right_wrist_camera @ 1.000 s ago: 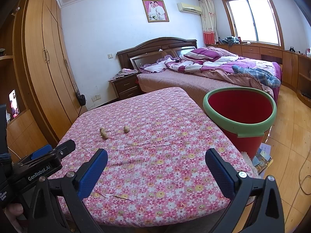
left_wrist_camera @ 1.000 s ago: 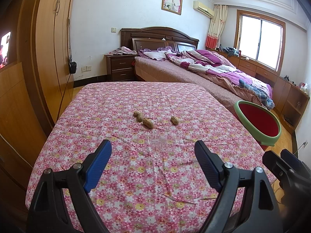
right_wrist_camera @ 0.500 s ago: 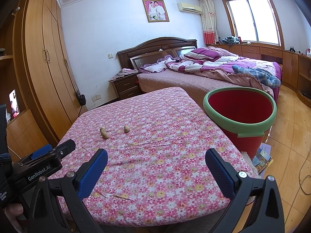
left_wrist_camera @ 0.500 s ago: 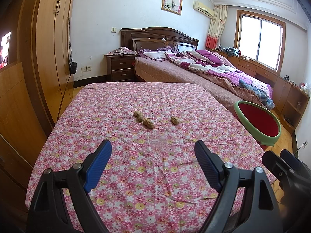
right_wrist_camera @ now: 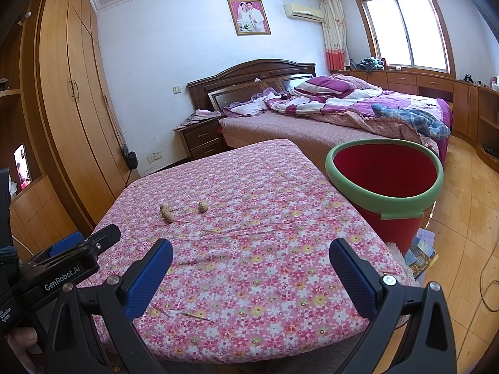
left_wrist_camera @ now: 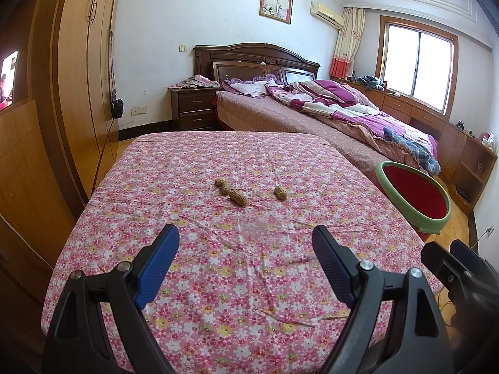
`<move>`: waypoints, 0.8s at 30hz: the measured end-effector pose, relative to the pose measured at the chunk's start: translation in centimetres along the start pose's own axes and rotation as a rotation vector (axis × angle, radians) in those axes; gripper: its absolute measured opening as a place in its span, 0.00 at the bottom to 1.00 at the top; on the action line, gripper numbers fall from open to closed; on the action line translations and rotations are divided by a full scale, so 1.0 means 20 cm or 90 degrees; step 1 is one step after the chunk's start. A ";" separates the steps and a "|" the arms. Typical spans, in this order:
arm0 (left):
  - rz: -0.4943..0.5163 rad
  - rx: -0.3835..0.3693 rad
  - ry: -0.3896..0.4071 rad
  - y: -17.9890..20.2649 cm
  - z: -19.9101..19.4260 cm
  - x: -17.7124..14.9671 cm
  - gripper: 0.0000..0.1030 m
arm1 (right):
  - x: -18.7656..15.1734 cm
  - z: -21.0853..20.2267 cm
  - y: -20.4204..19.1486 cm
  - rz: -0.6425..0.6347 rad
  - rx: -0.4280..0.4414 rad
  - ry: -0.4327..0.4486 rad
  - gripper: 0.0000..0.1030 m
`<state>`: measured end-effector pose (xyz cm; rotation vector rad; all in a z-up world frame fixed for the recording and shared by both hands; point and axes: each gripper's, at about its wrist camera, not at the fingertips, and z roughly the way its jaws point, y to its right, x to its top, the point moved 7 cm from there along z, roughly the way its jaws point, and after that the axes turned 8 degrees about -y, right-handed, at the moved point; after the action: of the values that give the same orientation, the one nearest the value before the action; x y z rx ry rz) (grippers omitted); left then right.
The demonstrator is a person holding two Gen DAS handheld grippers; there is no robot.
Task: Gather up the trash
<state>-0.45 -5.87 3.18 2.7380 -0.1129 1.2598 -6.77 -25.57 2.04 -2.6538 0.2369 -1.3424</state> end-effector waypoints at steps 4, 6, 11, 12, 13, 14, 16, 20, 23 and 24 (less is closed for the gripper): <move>0.000 0.000 0.000 0.00 0.00 0.00 0.84 | 0.00 0.00 0.00 0.000 0.000 0.000 0.99; 0.000 0.000 0.001 0.00 0.00 0.00 0.84 | 0.00 0.00 0.00 0.001 0.000 0.000 0.99; 0.000 0.000 0.000 0.00 0.00 0.00 0.84 | 0.00 0.00 0.00 0.003 0.001 -0.003 0.99; 0.000 0.000 0.000 0.00 0.00 0.00 0.84 | -0.01 0.00 0.00 0.003 0.001 -0.004 0.99; 0.000 0.000 0.000 0.00 0.00 0.00 0.84 | -0.01 0.00 0.00 0.003 0.001 -0.003 0.99; 0.000 0.000 0.000 0.00 0.00 0.00 0.84 | -0.01 0.00 0.00 0.003 0.001 -0.003 0.99; 0.000 0.000 0.000 0.00 0.00 0.00 0.84 | -0.01 0.00 0.00 0.003 0.001 -0.003 0.99; 0.000 0.000 0.000 0.00 0.00 0.00 0.84 | -0.01 0.00 0.00 0.003 0.001 -0.003 0.99; 0.000 0.000 0.000 0.00 0.00 0.00 0.84 | 0.00 0.00 0.00 0.003 0.001 -0.004 0.99; 0.000 0.000 0.000 0.00 0.00 0.00 0.84 | -0.01 0.00 0.00 0.003 0.001 -0.004 0.99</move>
<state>-0.51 -5.87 3.19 2.7383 -0.1139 1.2594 -6.83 -25.57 1.83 -2.6537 0.2416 -1.3329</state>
